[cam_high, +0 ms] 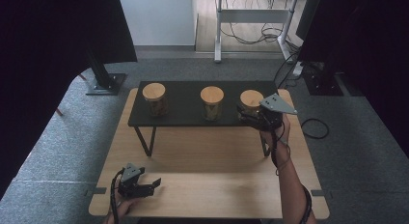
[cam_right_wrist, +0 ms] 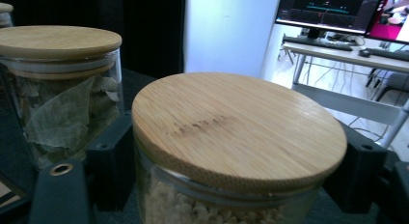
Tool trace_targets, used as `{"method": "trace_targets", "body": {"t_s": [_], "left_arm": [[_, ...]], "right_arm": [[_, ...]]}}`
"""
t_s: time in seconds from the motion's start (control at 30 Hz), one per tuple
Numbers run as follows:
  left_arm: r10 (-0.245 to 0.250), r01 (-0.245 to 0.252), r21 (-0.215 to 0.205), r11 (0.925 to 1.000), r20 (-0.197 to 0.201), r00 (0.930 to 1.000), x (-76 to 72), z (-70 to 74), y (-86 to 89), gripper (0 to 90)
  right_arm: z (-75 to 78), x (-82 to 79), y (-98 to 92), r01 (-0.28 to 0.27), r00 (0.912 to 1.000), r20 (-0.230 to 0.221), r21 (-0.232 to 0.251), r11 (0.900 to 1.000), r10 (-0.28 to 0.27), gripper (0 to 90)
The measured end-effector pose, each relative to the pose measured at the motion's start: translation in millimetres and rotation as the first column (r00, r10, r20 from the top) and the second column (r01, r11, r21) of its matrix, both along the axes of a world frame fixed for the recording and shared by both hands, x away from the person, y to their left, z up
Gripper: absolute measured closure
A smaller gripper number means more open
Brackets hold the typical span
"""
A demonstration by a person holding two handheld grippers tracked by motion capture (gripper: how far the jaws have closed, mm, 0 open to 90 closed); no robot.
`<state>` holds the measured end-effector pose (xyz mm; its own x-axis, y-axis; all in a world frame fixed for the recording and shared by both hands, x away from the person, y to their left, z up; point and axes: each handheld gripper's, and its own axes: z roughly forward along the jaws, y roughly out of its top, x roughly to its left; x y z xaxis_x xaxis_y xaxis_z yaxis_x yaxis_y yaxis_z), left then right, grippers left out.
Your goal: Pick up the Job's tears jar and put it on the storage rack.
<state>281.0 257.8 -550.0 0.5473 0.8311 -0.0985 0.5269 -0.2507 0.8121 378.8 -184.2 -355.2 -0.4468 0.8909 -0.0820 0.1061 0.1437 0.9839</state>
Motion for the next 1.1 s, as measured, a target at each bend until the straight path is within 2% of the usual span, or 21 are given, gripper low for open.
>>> {"method": "trace_targets", "body": {"t_s": [0.23, 0.37, 0.8, 1.1], "left_arm": [[0.001, -0.001, 0.004, 1.0, 0.002, 1.0, -0.3, 0.1, -0.4, 13.1], [0.002, -0.002, 0.009, 1.0, 0.002, 1.0, -0.2, 0.0, -0.8, 13.0], [-0.004, 0.004, 0.013, 0.9999, -0.005, 1.0, 0.8, -0.2, -1.1, 13.0], [-0.002, 0.002, 0.016, 0.9999, -0.007, 1.0, 2.8, -0.3, -1.4, 13.0]], "right_arm": [[1.2, -6.1, -4.4, 0.005, 1.0, 0.002, 0.012, 1.0, -0.005, 12.8], [0.7, -11.7, -10.9, -0.002, 1.0, -0.002, 0.042, 0.999, 0.002, 11.5], [-8.5, -26.0, -21.7, -0.039, 0.9992, 0.005, 0.044, 0.998, 0.039, 10.2], [-11.2, -46.1, -27.4, -0.072, 0.9967, 0.042, 0.062, 0.995, 0.069, 10.1]]}}
